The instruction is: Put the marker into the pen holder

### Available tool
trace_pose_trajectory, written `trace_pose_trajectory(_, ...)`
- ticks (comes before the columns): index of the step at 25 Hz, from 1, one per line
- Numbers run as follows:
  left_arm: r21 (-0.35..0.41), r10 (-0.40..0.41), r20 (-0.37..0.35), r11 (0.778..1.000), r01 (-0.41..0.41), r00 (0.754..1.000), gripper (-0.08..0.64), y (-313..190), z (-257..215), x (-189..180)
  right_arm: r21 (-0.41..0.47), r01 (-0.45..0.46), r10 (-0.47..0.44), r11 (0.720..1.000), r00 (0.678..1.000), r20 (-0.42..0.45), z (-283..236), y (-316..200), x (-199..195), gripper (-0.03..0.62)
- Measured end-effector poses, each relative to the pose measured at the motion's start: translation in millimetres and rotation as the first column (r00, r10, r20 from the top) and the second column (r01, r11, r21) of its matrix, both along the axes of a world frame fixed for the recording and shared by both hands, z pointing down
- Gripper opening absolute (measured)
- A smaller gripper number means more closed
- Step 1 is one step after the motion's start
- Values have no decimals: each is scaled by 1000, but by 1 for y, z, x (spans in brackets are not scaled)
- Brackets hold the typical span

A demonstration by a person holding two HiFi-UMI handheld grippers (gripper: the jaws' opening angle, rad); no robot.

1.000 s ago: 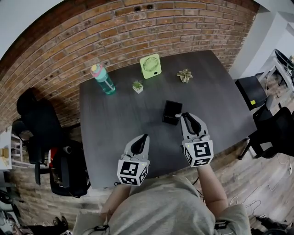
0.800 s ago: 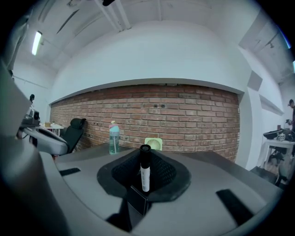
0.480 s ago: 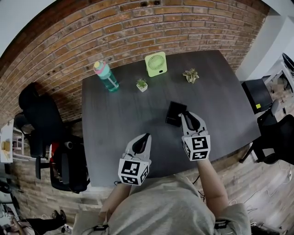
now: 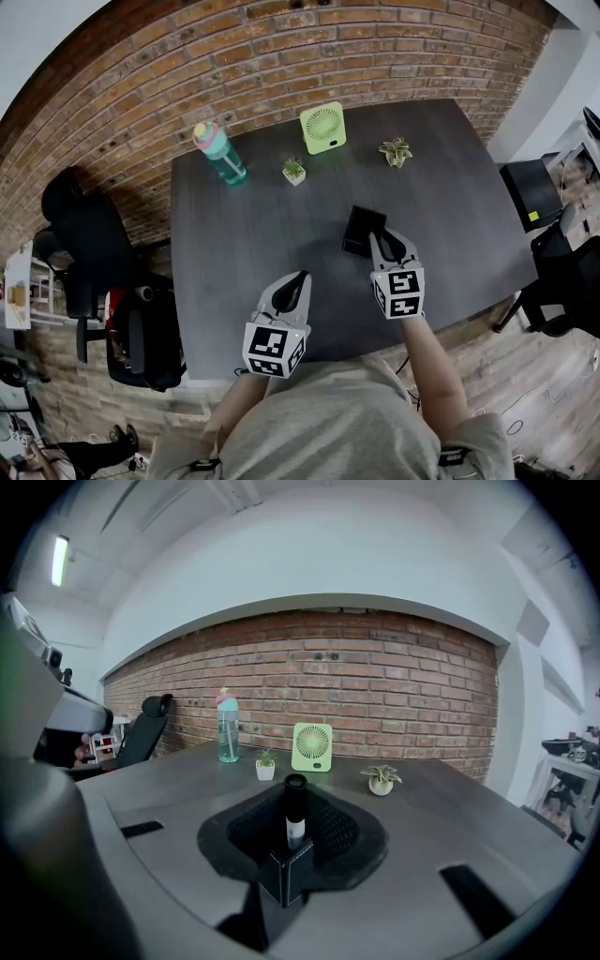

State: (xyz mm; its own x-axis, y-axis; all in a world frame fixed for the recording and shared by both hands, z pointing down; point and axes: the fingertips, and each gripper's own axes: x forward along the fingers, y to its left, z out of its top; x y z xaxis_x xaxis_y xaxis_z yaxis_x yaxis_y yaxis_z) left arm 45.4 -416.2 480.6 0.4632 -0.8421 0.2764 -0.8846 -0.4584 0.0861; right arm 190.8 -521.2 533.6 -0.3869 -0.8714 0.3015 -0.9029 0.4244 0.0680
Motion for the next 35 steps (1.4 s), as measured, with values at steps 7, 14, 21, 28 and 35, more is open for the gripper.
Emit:
trace_pose_trajectory(7, 0, -1, 2, 1000, 1, 1000, 17, -1, 0, 0, -34, 0, 0, 999, 1000, -15, 17, -5, -2, 66)
trace_pose_trajectory(14, 3, 0, 2, 1000, 0, 1000, 17, -1, -1, 0, -46, -2, 1, 999, 1000, -14, 23, -6, -4, 66)
trace_pose_trajectory(21, 5, 4, 2, 1000, -4, 1000, 17, 0, -1, 3, -41, 11, -12, 999, 1000, -23, 25, -1, -5, 66)
trace_pose_trajectory(28, 8, 8, 2, 1000, -8, 1000, 17, 3, -2, 5, -42, 4, -5, 999, 1000, -22, 25, 4, -1, 66)
trace_pose_trajectory(35, 11, 19, 4, 1000, -19, 1000, 17, 7, -4, 8, -44, 1, -2, 999, 1000, -29, 26, 11, -1, 66)
